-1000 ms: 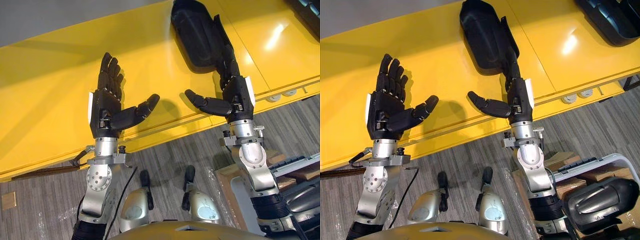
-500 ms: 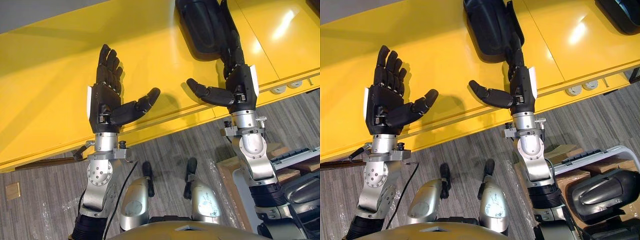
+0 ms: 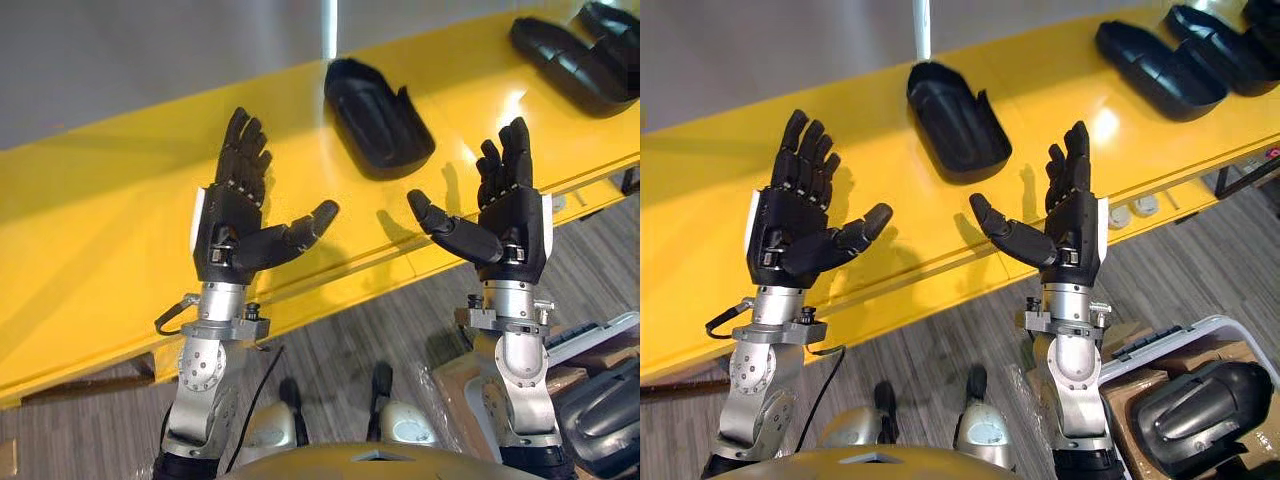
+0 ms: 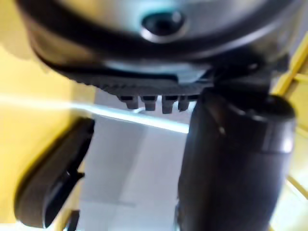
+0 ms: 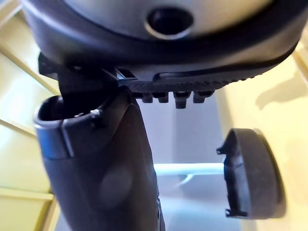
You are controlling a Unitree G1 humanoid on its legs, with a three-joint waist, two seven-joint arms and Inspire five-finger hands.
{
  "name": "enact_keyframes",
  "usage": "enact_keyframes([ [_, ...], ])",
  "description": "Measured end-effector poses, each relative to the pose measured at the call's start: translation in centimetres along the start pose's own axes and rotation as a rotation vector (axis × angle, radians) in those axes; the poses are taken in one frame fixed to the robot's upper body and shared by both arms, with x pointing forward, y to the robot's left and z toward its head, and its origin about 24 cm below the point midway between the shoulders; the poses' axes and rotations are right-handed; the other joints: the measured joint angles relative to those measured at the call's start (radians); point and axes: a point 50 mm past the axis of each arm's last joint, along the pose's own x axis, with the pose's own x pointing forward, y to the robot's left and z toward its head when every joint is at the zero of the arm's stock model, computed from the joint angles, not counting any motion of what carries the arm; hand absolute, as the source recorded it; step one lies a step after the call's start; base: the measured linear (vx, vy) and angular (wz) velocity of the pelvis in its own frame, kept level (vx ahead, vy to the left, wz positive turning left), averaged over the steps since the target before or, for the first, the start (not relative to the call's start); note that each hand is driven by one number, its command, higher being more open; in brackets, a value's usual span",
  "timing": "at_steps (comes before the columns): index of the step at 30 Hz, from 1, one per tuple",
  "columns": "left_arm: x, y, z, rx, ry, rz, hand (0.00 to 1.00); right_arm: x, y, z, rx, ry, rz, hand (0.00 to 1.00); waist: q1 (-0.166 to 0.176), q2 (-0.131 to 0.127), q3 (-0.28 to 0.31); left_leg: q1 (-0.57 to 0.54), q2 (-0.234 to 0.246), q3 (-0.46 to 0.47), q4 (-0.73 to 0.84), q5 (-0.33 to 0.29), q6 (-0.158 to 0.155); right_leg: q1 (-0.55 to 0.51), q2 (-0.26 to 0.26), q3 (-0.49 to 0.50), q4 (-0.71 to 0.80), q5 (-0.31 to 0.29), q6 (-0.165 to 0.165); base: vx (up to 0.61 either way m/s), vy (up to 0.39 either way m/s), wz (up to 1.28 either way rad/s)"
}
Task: Walk over and take three plastic housings, then place them on the shelf
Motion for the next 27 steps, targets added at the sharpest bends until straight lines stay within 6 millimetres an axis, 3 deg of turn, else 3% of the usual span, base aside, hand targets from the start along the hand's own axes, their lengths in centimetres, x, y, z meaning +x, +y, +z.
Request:
enact_keyframes([
  [3,-0.1,-1.3,-0.3,-0.049,0.012,-0.089,1.0,-0.6,0.2,-0.6,-0.006,0.044,-0.061,1.0,-0.001,-0.005,-0.039,0.027,-0.004,0.041,-0.015,-0.002,0.0,0.0,0.0,0.03,0.0,0.001,0.002,-0.03,0.028,-0.38],
  [8,-0.2,-2.6,-0.6,-0.145,0.027,-0.15,1.0,-3.4,-1.0,-2.4,-0.067,0.226,-0.146,1.0,-0.016,-0.01,-0.061,0.07,0.001,0.161,-0.01,-0.025,-0.005,-0.025,0.015,0.147,0.0,0.011,0.016,-0.07,-0.006,-0.68],
  [16,0.3,-3.5,-2.6,-0.163,0.094,-0.124,1.0,-10.7,-7.5,-4.4,-0.223,0.522,-0.431,1.0,-0.147,0.005,-0.105,0.137,0.061,0.389,0.06,-0.104,-0.041,-0.069,0.096,0.366,-0.001,0.04,0.002,-0.03,-0.03,-0.89],
  [19,0.9,-4.2,-2.5,-0.173,0.08,-0.144,1.0,-12.5,-7.8,-4.4,-0.201,0.584,-0.457,1.0,-0.169,0.006,-0.106,0.161,0.074,0.414,0.058,-0.106,-0.042,-0.066,0.117,0.399,-0.001,0.045,0.001,-0.04,-0.055,-0.43],
  [24,0.9,-4.5,-2.6,-0.165,0.082,-0.152,1.0,-12.2,-4.8,-5.3,-0.109,0.608,-0.32,1.0,-0.149,0.011,-0.109,0.134,0.069,0.371,0.084,-0.12,-0.017,-0.095,0.129,0.398,-0.008,0.035,-0.011,-0.13,-0.07,-0.17],
  [26,0.4,-3.5,-2.4,-0.117,0.091,-0.101,1.0,-11.2,-3.1,-5.7,-0.059,0.59,-0.226,1.0,-0.102,0.026,-0.114,0.054,0.059,0.143,0.177,-0.151,0.038,-0.123,0.134,0.433,-0.007,0.05,-0.032,-0.07,-0.054,-0.45],
  [27,0.0,-2.9,-2.2,-0.108,0.093,-0.069,1.0,-10.8,-2.7,-5.7,-0.049,0.58,-0.202,1.0,-0.092,0.03,-0.112,0.044,0.055,0.094,0.197,-0.16,0.053,-0.126,0.138,0.447,-0.007,0.052,-0.034,-0.05,-0.012,-0.71],
])
